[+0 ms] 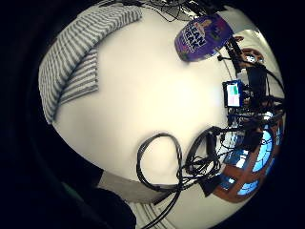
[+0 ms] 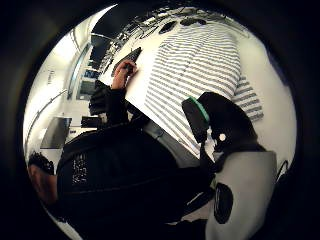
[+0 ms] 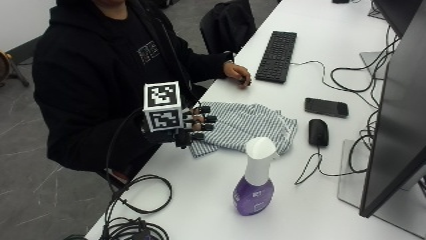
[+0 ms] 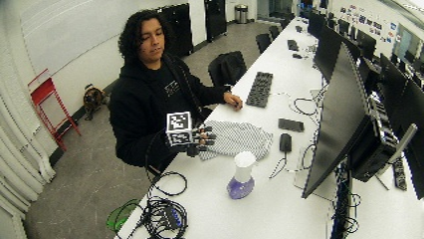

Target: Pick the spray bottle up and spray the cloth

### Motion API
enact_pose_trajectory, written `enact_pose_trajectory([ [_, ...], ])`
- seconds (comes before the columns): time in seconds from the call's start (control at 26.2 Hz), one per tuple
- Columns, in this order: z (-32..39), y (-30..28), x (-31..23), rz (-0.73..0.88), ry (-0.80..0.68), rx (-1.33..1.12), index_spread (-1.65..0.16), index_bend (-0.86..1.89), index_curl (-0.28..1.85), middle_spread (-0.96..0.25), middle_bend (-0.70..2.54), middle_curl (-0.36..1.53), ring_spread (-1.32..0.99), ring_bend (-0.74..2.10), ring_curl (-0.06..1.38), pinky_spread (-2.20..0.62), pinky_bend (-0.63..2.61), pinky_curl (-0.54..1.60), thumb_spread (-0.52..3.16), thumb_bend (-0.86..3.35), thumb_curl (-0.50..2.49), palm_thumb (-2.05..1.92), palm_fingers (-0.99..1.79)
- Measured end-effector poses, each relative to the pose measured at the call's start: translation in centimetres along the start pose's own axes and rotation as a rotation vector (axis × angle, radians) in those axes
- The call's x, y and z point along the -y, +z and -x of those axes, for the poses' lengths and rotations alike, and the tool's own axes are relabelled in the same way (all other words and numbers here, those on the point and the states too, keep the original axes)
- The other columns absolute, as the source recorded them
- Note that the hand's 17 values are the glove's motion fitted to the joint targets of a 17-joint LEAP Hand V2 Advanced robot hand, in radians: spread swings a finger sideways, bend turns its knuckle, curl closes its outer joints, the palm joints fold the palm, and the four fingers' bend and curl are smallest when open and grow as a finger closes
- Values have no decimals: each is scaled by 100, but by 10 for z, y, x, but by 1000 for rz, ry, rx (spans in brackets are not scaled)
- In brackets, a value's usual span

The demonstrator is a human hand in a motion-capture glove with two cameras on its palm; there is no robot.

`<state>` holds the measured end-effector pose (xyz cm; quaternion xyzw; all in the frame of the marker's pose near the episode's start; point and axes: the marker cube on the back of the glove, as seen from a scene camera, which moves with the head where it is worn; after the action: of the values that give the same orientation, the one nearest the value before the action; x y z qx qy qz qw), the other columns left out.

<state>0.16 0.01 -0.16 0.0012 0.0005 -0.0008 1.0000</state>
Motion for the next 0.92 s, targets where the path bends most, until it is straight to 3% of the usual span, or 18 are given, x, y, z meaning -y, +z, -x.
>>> enact_pose_trajectory([
  [0.38,-8,-1,0,30,20,34,-37,17,12,-5,19,12,-2,34,12,15,34,16,93,35,13,53,18],
  [0.92,-48,-21,-6,-4,159,6,-41,17,20,-4,17,18,-1,36,18,18,34,23,123,33,19,57,19],
])
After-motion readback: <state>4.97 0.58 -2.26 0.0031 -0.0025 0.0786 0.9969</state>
